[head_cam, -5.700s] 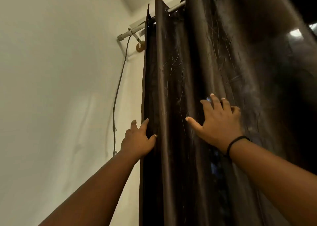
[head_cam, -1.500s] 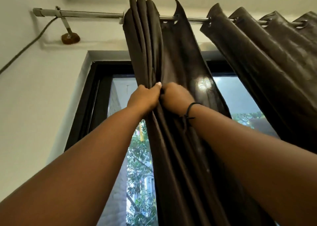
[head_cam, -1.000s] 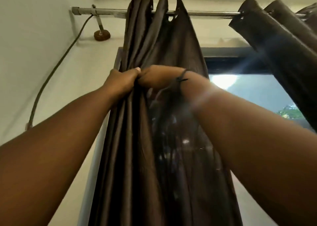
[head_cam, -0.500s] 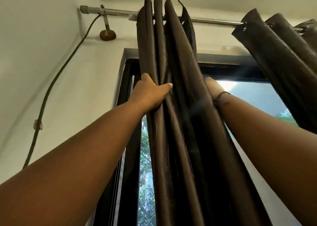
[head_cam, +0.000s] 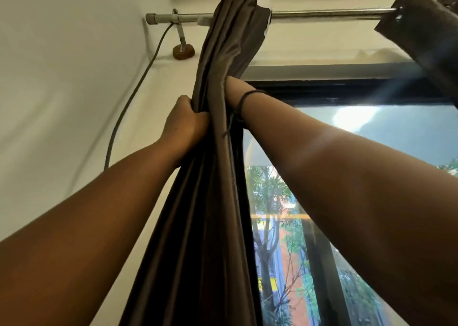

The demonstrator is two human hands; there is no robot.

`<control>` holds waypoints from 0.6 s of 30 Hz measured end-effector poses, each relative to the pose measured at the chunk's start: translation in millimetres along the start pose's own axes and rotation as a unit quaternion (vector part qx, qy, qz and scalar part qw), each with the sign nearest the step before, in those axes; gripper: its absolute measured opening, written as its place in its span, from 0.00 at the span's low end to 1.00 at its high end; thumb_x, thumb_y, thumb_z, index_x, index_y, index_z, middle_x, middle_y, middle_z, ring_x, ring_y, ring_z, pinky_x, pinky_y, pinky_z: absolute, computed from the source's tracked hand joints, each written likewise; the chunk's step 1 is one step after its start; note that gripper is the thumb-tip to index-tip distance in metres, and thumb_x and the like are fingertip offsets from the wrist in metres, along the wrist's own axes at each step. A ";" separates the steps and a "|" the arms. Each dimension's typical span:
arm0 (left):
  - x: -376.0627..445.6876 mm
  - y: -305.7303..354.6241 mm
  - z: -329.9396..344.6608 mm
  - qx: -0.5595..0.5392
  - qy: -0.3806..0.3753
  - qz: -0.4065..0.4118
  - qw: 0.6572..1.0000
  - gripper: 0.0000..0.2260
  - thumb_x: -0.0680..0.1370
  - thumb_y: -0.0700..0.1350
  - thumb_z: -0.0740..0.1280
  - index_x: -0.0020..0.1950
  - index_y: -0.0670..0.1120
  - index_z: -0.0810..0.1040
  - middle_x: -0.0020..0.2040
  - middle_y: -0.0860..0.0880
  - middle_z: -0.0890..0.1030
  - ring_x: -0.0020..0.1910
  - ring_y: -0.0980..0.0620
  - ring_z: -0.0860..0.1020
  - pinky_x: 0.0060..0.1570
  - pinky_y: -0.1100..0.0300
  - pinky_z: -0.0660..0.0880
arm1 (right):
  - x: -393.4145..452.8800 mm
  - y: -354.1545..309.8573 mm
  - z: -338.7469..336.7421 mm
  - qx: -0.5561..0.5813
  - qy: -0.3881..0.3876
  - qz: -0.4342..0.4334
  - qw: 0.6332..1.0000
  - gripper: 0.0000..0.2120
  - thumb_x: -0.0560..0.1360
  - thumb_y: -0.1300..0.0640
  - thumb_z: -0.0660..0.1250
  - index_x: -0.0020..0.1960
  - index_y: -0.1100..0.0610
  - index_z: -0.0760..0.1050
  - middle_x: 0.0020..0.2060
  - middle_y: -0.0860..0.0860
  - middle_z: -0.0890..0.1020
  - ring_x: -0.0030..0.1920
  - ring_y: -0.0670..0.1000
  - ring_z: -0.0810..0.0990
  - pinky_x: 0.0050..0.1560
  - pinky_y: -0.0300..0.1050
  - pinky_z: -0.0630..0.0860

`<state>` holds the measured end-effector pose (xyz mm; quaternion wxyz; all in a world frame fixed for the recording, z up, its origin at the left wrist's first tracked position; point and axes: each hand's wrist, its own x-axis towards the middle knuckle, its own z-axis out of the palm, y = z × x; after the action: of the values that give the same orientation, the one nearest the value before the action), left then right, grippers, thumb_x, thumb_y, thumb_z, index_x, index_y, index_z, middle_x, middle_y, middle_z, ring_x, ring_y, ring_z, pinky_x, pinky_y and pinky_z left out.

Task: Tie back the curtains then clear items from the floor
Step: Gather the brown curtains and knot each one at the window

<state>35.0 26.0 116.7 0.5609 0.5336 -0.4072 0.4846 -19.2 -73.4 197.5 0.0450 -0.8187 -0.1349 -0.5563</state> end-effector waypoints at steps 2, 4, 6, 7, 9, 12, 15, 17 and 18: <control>-4.7 -0.6 6.5 -0.008 -0.016 -0.007 1.000 0.15 0.75 0.48 0.68 0.55 0.46 0.65 0.44 0.49 0.74 0.42 0.49 0.76 0.41 0.53 0.76 | -11.2 -3.7 3.5 0.039 -0.018 0.043 0.998 0.15 0.82 0.62 0.51 0.64 0.65 0.69 0.55 0.61 0.76 0.60 0.58 0.73 0.64 0.46 0.66; -11.1 1.1 15.9 -0.024 -0.030 -0.014 0.999 0.17 0.75 0.46 0.68 0.57 0.47 0.62 0.46 0.48 0.75 0.45 0.47 0.79 0.46 0.49 0.79 | -35.4 2.0 5.9 0.141 -0.004 0.031 0.990 0.12 0.81 0.64 0.53 0.45 0.57 0.73 0.35 0.52 0.74 0.40 0.49 0.75 0.47 0.38 0.73; -19.1 4.1 24.2 -0.040 -0.036 -0.014 0.998 0.20 0.74 0.44 0.68 0.60 0.47 0.60 0.50 0.46 0.76 0.48 0.45 0.80 0.50 0.46 0.79 | -60.4 3.3 6.1 0.324 0.057 0.040 0.943 0.17 0.81 0.63 0.54 0.34 0.57 0.67 0.20 0.47 0.74 0.25 0.43 0.74 0.27 0.32 0.72; -24.1 5.2 28.5 -0.046 -0.040 -0.012 0.998 0.22 0.74 0.44 0.68 0.62 0.46 0.61 0.52 0.46 0.76 0.49 0.45 0.80 0.51 0.45 0.79 | -71.3 3.9 5.8 0.396 0.087 0.050 0.913 0.18 0.82 0.61 0.53 0.33 0.58 0.66 0.15 0.45 0.73 0.22 0.42 0.74 0.22 0.31 0.70; -37.4 4.0 38.6 -0.037 -0.054 0.000 0.998 0.24 0.73 0.44 0.69 0.65 0.45 0.62 0.56 0.46 0.75 0.54 0.45 0.78 0.55 0.45 0.77 | -93.1 9.2 4.8 0.512 0.089 0.050 0.853 0.20 0.82 0.51 0.51 0.35 0.58 0.70 0.15 0.45 0.75 0.22 0.42 0.76 0.21 0.30 0.70; -65.2 -5.6 50.8 0.023 -0.057 0.023 0.998 0.27 0.73 0.45 0.68 0.69 0.44 0.60 0.62 0.44 0.71 0.58 0.45 0.74 0.57 0.47 0.75 | -127.7 12.7 2.5 0.611 0.033 0.052 0.789 0.31 0.77 0.34 0.46 0.40 0.57 0.75 0.24 0.50 0.81 0.26 0.46 0.81 0.26 0.33 0.74; -88.7 -22.9 54.8 0.042 -0.061 0.029 0.997 0.30 0.72 0.47 0.68 0.70 0.46 0.60 0.63 0.46 0.70 0.59 0.45 0.74 0.58 0.46 0.75 | -148.8 17.9 11.4 0.581 0.038 0.039 0.812 0.29 0.76 0.34 0.53 0.49 0.58 0.79 0.37 0.55 0.85 0.39 0.52 0.85 0.41 0.44 0.81; -103.4 -32.4 55.4 0.021 -0.061 0.050 0.997 0.27 0.72 0.51 0.67 0.68 0.46 0.64 0.62 0.45 0.73 0.59 0.45 0.75 0.58 0.49 0.74 | -157.1 18.5 30.9 0.458 0.044 0.098 0.883 0.21 0.73 0.41 0.65 0.54 0.56 0.79 0.46 0.55 0.85 0.47 0.55 0.84 0.52 0.51 0.80; -112.4 -35.8 55.3 0.019 -0.069 0.056 0.996 0.24 0.74 0.50 0.65 0.68 0.45 0.66 0.63 0.44 0.73 0.61 0.45 0.74 0.59 0.52 0.73 | -160.8 17.2 43.2 0.389 0.042 0.143 0.909 0.19 0.72 0.44 0.68 0.55 0.57 0.79 0.47 0.55 0.85 0.47 0.55 0.84 0.53 0.51 0.80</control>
<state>51.0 -39.8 5.5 0.4932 0.5527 -0.4652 0.4847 -31.1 -107.7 34.1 0.4446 -0.7229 -0.2205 -0.4808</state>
